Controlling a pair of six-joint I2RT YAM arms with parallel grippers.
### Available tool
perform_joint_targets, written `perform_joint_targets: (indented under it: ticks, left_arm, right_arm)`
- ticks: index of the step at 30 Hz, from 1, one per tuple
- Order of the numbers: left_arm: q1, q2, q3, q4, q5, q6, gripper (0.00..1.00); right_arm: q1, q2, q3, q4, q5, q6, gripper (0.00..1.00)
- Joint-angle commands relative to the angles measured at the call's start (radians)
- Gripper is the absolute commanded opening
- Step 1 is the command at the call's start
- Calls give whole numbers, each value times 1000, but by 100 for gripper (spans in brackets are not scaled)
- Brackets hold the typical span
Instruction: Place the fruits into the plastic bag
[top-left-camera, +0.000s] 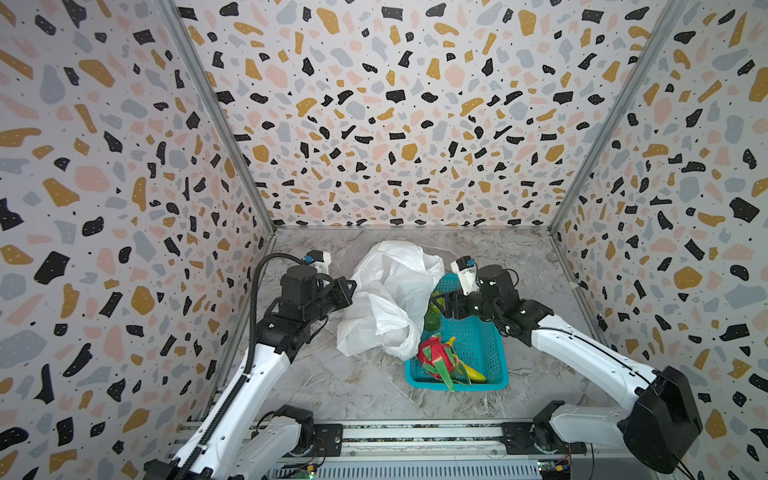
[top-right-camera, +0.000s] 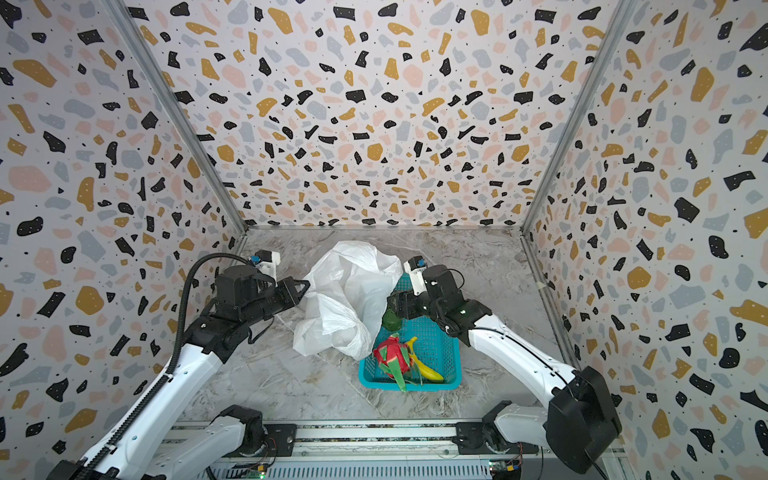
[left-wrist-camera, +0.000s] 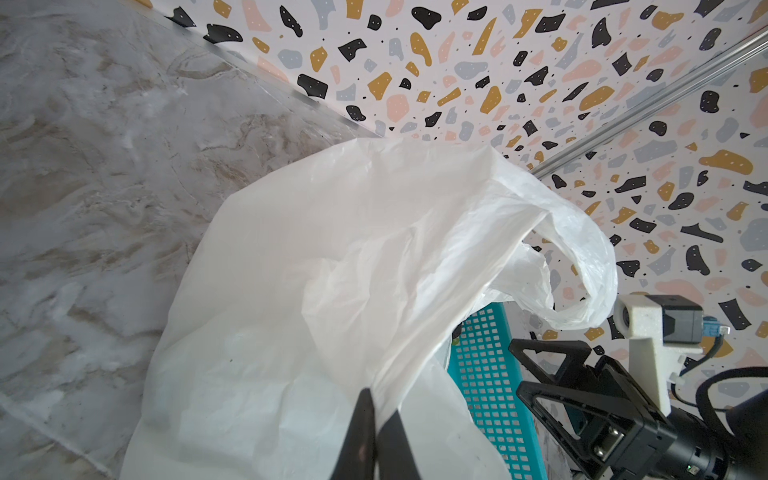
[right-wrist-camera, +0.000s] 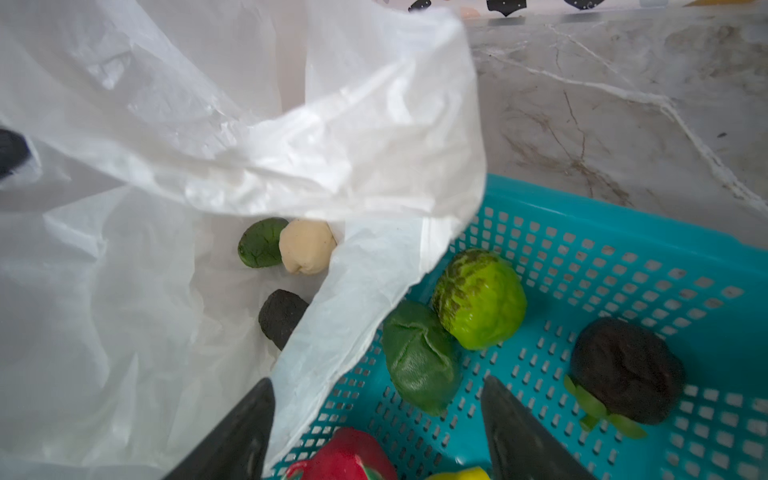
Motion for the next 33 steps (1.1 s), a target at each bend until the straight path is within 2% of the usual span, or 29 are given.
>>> perform_joint_targets:
  ticks: [1,6,17,26,33]
  left_arm:
    - [0,1,-10,41,-5,11,0]
    - [0,1,-15,44,-7,11,0]
    - [0,-1,-15,40,-8,13,0]
    - [-1,3,-7,37,-12,15,0]
    - [-1,2,-9,33,-15,19,0]
  right_arm:
    - [-27,-89,-60,84,22,55,78]
    - [-72,-83,-114,92,-2,95,80]
    - [-51,263,-2,86,-159,101,83]
    - [10,475,103,94,-110,108,83]
    - [28,549,138,71,-40,129,78]
